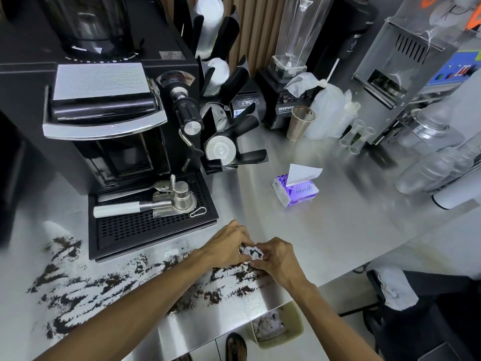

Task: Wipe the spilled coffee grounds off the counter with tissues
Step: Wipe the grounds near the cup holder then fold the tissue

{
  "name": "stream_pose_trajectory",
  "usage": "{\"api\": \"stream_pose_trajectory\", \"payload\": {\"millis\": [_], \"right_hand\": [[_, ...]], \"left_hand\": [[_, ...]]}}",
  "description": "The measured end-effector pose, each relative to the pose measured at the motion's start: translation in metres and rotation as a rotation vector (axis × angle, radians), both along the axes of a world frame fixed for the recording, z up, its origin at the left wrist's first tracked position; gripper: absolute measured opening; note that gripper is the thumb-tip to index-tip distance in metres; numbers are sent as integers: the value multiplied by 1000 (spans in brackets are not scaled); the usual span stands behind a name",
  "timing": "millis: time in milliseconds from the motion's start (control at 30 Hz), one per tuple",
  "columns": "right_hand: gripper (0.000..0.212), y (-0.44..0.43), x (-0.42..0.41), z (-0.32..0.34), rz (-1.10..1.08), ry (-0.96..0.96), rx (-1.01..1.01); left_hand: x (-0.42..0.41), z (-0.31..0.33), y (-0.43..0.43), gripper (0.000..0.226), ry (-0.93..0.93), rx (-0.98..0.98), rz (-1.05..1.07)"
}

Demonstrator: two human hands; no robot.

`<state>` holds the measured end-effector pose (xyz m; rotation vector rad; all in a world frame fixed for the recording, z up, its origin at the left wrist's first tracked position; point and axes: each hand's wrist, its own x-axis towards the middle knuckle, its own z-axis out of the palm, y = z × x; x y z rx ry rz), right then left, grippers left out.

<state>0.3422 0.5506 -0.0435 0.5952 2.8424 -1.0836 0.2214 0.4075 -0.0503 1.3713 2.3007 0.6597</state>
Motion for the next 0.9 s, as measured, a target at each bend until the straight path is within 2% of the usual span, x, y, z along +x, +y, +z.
{"api": "stream_pose_trajectory", "payload": {"millis": [133, 233, 500, 700, 900], "right_hand": [[40, -4, -1, 2, 9, 12, 70], [42, -4, -1, -1, -8, 8, 80], [35, -8, -4, 1, -4, -7, 120], [32, -10, -6, -2, -23, -15, 128], [28, -14, -6, -1, -40, -19, 156]], "left_hand": [[1, 2, 1, 42, -5, 5, 9], [1, 4, 1, 41, -46, -12, 15], [-5, 10, 3, 16, -103, -68, -10], [-1, 11, 3, 29, -40, -39, -28], [3, 8, 4, 30, 23, -22, -21]]}}
